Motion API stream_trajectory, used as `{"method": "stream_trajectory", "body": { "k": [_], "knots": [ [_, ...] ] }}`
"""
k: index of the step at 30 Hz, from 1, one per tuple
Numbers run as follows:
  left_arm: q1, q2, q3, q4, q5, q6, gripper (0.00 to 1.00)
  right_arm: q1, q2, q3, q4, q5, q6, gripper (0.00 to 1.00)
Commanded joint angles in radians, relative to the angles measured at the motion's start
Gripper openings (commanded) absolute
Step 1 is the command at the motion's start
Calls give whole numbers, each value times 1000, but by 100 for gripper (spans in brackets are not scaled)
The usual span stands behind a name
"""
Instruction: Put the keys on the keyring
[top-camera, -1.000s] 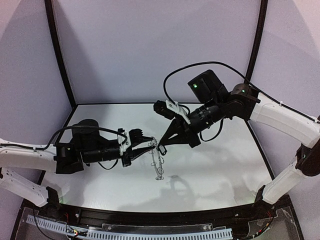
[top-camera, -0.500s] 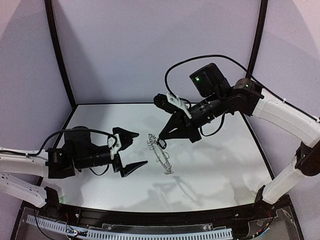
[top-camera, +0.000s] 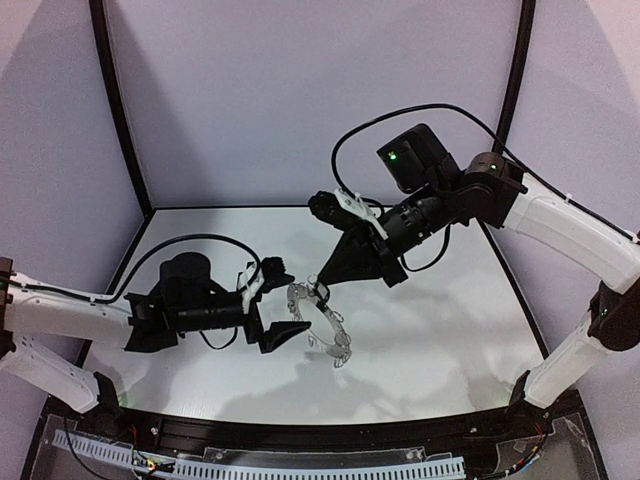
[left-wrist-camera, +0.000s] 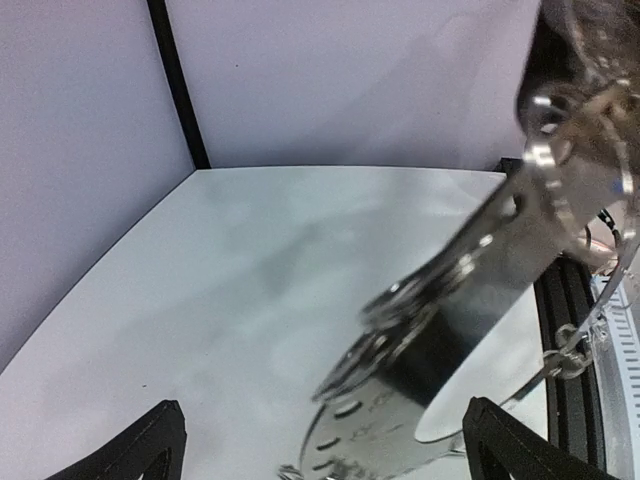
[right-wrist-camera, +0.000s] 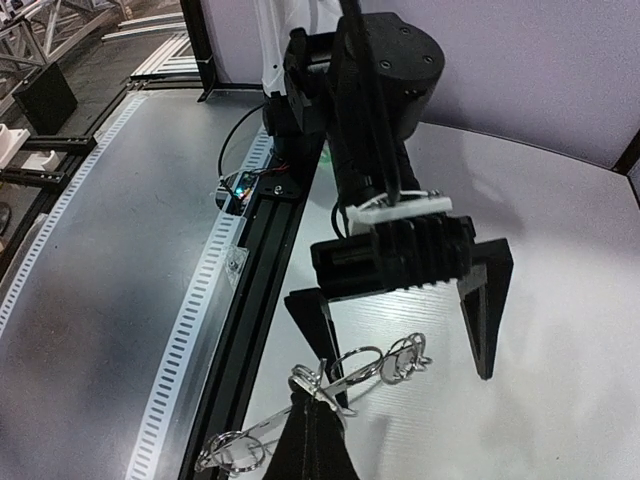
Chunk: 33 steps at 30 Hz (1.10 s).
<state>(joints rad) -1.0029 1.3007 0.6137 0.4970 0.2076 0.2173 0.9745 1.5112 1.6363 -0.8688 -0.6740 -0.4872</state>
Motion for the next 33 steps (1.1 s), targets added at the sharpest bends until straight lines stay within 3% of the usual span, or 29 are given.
{"method": "stream_trajectory", "body": {
  "k": [1,8,14,16,21,26,28,33],
  "knots": [
    [5,88,109,60,156,-59,96,4,-4,17,34,-5,-9,0],
    [5,172,155,145,118,-113,76,6,-45,-32,63,27,-4,0],
    [5,156,169,73,17,-24,15,5,-74,-58,68,82,-12,0],
    [4,133,175,-4,-60,17,3,4,-90,-77,78,109,-12,0],
    [5,55,186,-162,-270,199,1,2,-118,-136,117,208,-2,0],
    [5,22,227,-254,-425,480,1,0,-120,-190,190,281,12,0],
    [5,25,248,-281,-446,638,1,-1,-120,-209,229,310,17,11],
    [5,15,315,-357,-479,833,1,-4,-146,-275,327,355,38,36]
  ]
}}
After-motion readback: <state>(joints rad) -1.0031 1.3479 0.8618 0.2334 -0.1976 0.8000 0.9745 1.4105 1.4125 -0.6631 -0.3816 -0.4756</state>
